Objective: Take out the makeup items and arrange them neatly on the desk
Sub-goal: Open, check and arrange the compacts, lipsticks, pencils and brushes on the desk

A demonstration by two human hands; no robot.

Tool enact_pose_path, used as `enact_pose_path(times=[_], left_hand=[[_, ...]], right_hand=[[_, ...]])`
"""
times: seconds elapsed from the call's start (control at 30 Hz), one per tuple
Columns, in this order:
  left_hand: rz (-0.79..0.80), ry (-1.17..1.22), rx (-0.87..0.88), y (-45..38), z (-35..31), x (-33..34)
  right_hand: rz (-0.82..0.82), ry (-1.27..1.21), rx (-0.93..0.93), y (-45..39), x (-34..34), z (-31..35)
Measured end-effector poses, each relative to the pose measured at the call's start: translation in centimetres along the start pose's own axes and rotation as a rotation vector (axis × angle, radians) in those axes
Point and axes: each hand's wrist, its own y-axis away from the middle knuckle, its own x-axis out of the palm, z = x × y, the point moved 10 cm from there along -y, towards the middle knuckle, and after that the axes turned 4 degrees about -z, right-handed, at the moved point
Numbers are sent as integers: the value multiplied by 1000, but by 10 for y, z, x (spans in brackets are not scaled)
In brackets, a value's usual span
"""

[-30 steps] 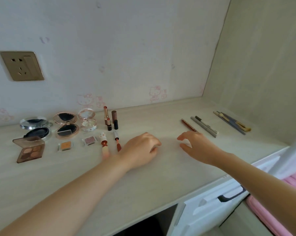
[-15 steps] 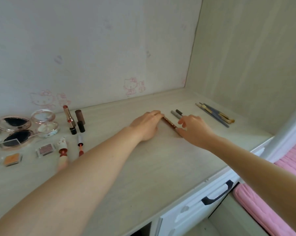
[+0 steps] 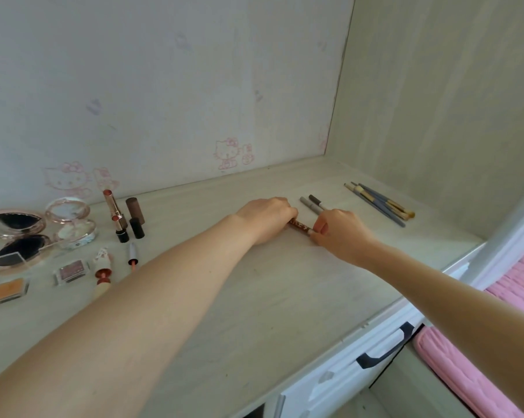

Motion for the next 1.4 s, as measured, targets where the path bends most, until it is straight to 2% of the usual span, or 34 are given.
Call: enact_pose_path(times=[0.47,0.7,0.9,1.03,1.23,1.4], left_hand=[[-111,108,-75,61,13,-39],[-356,327,-173,128,25,-77],[-504,365,-235,197,39,-109],[-526,358,-263,246,43,-112],[-547,431,-411,318,58,-109],[-569,277,-467,370,65,-114]], right_hand=[[-22,-658,135,18,-25,14],[18,-893,157,34,-39,58],[101,-1016,115,55,-33,118],[204,-1031,16,74,-28,166],[345,-1041,-102,97,-12,239],[438,-1052,-124,116,12,285]])
